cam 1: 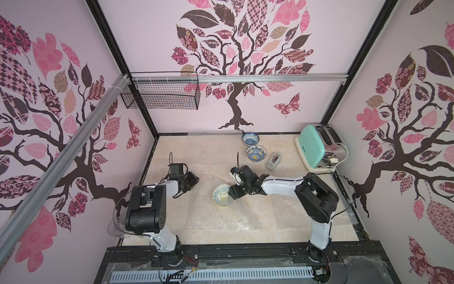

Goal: Wrap bowls in bubble wrap
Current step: Wrap the bowl in bubble wrap.

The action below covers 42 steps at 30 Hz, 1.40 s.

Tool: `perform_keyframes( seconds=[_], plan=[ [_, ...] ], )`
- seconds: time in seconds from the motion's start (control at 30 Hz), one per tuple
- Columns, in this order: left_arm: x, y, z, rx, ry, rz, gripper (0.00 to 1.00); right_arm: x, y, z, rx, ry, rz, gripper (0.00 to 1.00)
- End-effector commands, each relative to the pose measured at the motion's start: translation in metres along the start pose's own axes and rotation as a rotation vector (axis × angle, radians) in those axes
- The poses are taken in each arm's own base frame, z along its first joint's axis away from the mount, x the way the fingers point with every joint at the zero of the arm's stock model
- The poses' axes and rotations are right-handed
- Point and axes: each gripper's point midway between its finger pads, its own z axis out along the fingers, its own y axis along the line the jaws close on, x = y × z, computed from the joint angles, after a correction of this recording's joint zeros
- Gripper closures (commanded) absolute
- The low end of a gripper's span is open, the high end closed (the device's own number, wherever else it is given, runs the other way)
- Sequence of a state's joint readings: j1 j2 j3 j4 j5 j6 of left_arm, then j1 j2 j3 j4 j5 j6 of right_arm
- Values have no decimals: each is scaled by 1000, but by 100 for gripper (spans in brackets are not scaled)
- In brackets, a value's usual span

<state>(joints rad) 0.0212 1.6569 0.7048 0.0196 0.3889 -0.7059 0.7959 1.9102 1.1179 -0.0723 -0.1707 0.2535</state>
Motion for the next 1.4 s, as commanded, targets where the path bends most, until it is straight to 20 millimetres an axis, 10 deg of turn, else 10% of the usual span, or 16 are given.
perform_keyframes(
  seconds=[0.0,0.1,0.3,0.7,0.97,1.37],
  plan=[
    [20,0,3,40,62,1,83,20,0,5,5,66,-9,29],
    [12,-15,-10,83,15,44,100,22,0,6,6,70,-9,29],
    [9,-60,-49,224,-98,146,100,22,1,6,4,70,-14,29],
    [98,-118,-78,435,39,310,100,21,3,6,-6,70,-12,30],
    [160,-119,-71,437,187,396,100,22,5,8,-18,73,-8,30],
    [195,-64,-48,198,290,421,100,20,5,7,-19,66,-3,30]
  ],
)
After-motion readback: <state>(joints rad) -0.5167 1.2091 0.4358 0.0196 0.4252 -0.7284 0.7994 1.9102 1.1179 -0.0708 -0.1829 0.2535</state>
